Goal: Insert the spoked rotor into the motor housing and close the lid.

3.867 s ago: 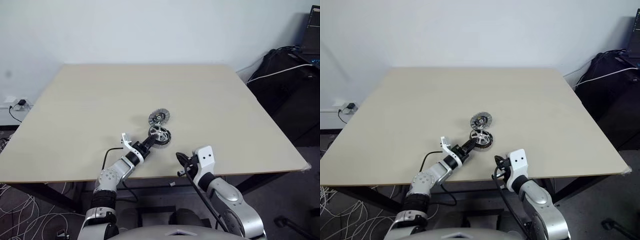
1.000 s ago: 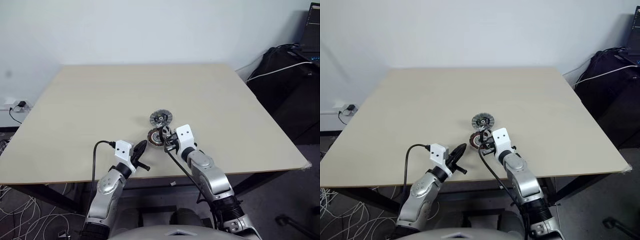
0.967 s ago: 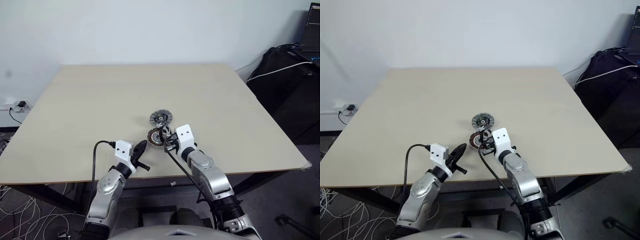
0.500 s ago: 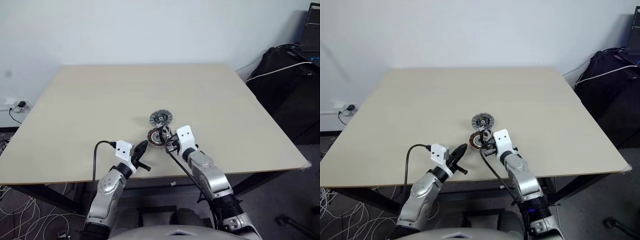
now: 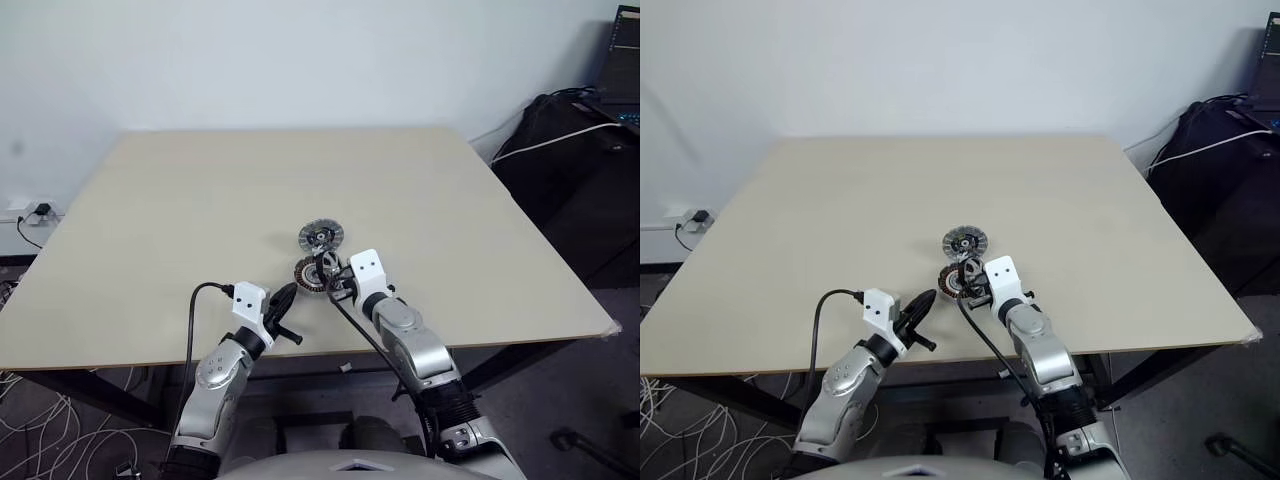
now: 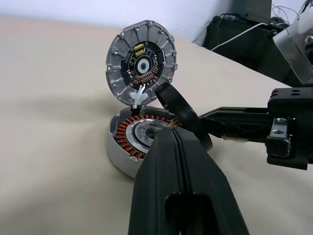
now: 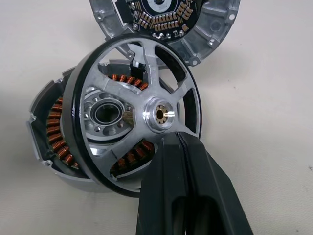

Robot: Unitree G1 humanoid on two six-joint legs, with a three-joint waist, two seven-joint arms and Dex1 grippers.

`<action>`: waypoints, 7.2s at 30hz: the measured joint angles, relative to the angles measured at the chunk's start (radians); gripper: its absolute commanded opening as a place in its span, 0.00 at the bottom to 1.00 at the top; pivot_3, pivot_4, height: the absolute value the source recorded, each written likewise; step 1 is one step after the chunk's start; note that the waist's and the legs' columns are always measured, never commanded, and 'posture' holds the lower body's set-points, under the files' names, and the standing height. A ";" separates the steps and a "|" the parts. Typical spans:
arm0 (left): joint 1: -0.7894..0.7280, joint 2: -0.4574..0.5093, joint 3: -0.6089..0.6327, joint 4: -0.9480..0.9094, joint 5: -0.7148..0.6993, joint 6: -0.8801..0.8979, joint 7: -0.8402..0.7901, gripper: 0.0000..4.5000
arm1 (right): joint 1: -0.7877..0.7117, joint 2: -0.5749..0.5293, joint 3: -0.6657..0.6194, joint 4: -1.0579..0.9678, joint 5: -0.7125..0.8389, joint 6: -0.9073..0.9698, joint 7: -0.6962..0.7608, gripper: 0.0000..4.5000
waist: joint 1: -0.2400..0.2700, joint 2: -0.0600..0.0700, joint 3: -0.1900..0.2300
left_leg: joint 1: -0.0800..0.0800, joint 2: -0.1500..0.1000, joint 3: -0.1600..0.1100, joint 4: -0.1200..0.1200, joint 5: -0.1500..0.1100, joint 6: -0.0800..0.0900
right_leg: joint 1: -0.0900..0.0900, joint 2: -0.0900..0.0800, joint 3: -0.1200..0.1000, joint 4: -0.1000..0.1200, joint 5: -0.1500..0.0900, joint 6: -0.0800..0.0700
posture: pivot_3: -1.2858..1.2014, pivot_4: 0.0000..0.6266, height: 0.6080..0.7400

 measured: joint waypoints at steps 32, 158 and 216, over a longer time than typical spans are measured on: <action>0.002 -0.018 -0.001 0.000 -0.010 0.014 0.004 0.01 | -0.021 0.034 0.054 0.007 -0.031 -0.065 0.062 0.00 | -0.010 0.000 0.000 | 0.003 0.002 0.000 0.000 0.000 0.000 | 0.000 -0.001 0.001 0.000 -0.001 -0.002 | 0.52 0.00 1.00; 0.046 -0.058 0.021 0.012 -0.016 -0.013 0.064 0.00 | -0.500 -0.324 0.494 0.323 -0.416 -0.326 0.820 0.02 | 0.001 0.004 -0.007 | -0.001 -0.001 -0.002 0.001 -0.002 -0.006 | -0.006 -0.010 0.001 0.001 0.001 -0.008 | 0.52 0.00 1.00; 0.012 -0.061 0.028 0.037 -0.047 0.015 0.042 0.00 | -0.219 -0.067 -0.044 -0.325 0.090 0.943 0.302 0.02 | 0.015 0.005 -0.007 | -0.014 -0.002 -0.003 0.003 0.003 0.001 | -0.011 -0.001 -0.004 0.000 0.003 -0.004 | 0.52 0.00 1.00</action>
